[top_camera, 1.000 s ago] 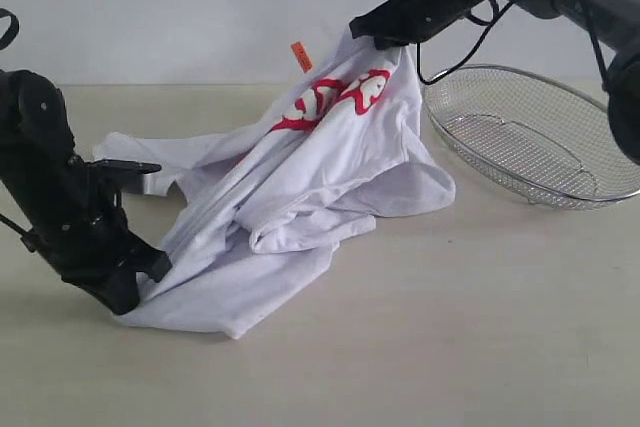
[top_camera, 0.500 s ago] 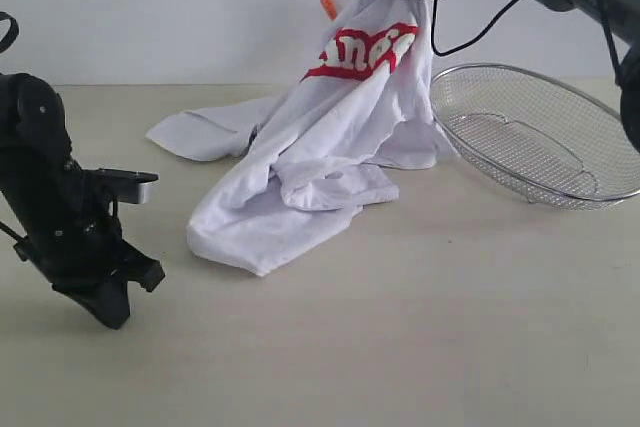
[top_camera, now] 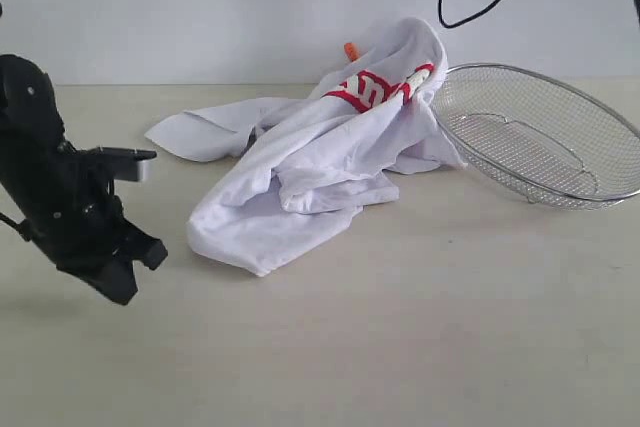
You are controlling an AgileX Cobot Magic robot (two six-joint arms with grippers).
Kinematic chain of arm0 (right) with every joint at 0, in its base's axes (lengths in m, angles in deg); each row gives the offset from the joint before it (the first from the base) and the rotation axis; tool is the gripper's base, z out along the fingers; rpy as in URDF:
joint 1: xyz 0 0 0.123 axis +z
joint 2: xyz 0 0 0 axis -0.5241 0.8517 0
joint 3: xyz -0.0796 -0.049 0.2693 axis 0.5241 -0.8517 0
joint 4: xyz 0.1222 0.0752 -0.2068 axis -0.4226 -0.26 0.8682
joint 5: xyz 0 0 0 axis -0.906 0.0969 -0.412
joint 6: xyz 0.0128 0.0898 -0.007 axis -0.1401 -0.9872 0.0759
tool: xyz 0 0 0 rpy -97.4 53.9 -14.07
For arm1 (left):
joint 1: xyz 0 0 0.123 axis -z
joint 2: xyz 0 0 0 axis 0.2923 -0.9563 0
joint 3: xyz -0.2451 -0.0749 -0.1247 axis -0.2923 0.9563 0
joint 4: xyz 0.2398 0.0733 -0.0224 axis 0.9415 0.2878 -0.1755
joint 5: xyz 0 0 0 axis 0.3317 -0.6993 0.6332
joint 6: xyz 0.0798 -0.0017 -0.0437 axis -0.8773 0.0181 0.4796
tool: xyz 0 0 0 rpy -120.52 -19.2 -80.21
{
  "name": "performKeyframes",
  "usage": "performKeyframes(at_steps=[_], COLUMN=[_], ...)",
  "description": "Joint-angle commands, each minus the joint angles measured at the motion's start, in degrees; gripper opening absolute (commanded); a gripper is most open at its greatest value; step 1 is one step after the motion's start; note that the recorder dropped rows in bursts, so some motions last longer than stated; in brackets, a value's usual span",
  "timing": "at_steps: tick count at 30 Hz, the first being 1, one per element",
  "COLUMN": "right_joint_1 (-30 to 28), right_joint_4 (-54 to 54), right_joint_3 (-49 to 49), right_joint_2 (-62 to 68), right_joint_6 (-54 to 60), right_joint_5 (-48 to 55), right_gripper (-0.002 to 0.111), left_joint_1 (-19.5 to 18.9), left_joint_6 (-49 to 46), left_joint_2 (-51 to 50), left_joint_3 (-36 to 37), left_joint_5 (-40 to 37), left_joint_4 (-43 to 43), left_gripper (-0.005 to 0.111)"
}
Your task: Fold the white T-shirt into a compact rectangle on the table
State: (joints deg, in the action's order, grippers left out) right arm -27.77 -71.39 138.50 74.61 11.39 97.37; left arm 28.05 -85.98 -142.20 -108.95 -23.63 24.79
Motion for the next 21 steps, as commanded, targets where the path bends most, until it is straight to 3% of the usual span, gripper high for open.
performKeyframes(at_steps=[1, 4, 8, 12, 16, 21], right_joint_1=[-0.97, -0.97, -1.22, -2.11, -3.00, -3.31], right_joint_4=[3.82, 9.12, 13.89, 13.89, 12.51, 2.22], right_joint_3=[0.47, 0.47, 0.37, 0.37, 0.26, 0.26], right_joint_2=[-5.12, -7.33, -9.13, -9.26, -9.15, -9.15], right_joint_6=[-1.93, -5.67, -7.14, -7.73, -7.73, -8.11], right_joint_5=[9.75, 17.76, 28.37, 39.44, 40.15, 40.15], right_gripper=[0.082, 0.061, 0.000, 0.000, 0.000, 0.000], left_joint_1=[-0.16, 0.40, 2.81, 6.21, 9.05, 10.28], left_joint_6=[-0.82, -2.18, -10.17, -15.88, -15.56, -15.41], left_joint_2=[4.93, 6.65, 5.76, 2.41, -2.45, -7.27], left_joint_3=[-0.70, -0.97, -1.81, -3.70, -6.83, -10.35], left_joint_5=[3.35, 5.79, 8.12, 11.52, 13.20, 14.46], left_joint_4=[-1.59, -4.15, -12.21, -19.84, -20.47, -21.48], left_gripper=[0.005, 0.005, 0.005, 0.005, 0.005, 0.005])
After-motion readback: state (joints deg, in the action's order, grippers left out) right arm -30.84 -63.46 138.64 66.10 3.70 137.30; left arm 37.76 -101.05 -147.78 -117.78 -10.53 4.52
